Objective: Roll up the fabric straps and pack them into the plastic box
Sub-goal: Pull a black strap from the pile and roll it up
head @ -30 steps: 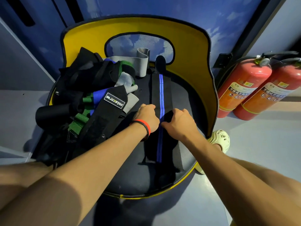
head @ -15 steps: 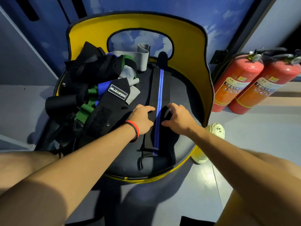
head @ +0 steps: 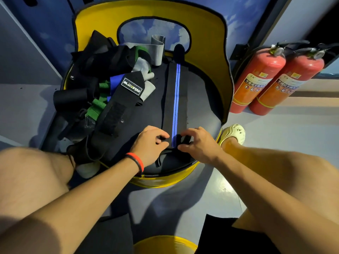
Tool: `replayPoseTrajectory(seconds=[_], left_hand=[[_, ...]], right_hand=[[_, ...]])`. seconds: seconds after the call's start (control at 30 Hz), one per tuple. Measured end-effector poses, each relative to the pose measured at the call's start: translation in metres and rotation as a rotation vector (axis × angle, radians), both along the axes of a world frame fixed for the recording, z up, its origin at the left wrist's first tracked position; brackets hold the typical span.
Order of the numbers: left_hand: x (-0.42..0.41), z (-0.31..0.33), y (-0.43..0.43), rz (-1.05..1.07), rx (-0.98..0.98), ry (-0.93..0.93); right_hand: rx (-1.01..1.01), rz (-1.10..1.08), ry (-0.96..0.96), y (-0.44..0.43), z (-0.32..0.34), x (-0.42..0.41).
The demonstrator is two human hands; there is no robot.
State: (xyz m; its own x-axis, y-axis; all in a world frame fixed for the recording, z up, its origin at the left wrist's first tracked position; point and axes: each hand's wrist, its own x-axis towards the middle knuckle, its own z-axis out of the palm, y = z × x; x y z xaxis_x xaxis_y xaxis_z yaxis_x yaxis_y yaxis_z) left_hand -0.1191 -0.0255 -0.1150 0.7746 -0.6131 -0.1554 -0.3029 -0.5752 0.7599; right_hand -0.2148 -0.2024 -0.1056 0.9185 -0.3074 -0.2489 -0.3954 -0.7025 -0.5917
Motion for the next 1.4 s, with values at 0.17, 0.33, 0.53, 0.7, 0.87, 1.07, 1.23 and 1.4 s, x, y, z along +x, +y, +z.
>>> replayPoseTrajectory(seconds=[0.17, 0.33, 0.53, 0.7, 0.87, 1.07, 1.23, 1.4], left_hand=[[-0.021, -0.016, 0.003, 0.095, -0.171, -0.01], [-0.025, -0.025, 0.012, 0.044, -0.206, -0.072], [-0.024, -0.024, 0.016, -0.019, -0.103, -0.22], [-0.02, -0.022, 0.015, 0.008, -0.131, -0.184], [-0.012, -0.022, 0.015, 0.038, -0.148, -0.104], [-0.004, -0.019, 0.007, 0.09, -0.125, -0.035], [0.001, -0.023, -0.001, 0.101, -0.073, -0.059], [-0.007, -0.028, -0.004, -0.039, -0.079, -0.381]], right_hand=[[0.022, 0.006, -0.085, 0.0, -0.013, -0.011], [0.046, 0.0, -0.113, 0.001, -0.014, -0.012], [-0.057, 0.048, -0.105, 0.003, -0.013, -0.013], [-0.179, 0.156, -0.087, 0.006, -0.008, -0.014], [-0.304, 0.199, -0.082, 0.01, -0.006, -0.013], [-0.201, 0.02, -0.14, 0.004, -0.01, -0.009], [-0.165, -0.055, -0.184, 0.004, -0.025, -0.007], [-0.163, -0.065, -0.255, 0.006, -0.031, -0.006]])
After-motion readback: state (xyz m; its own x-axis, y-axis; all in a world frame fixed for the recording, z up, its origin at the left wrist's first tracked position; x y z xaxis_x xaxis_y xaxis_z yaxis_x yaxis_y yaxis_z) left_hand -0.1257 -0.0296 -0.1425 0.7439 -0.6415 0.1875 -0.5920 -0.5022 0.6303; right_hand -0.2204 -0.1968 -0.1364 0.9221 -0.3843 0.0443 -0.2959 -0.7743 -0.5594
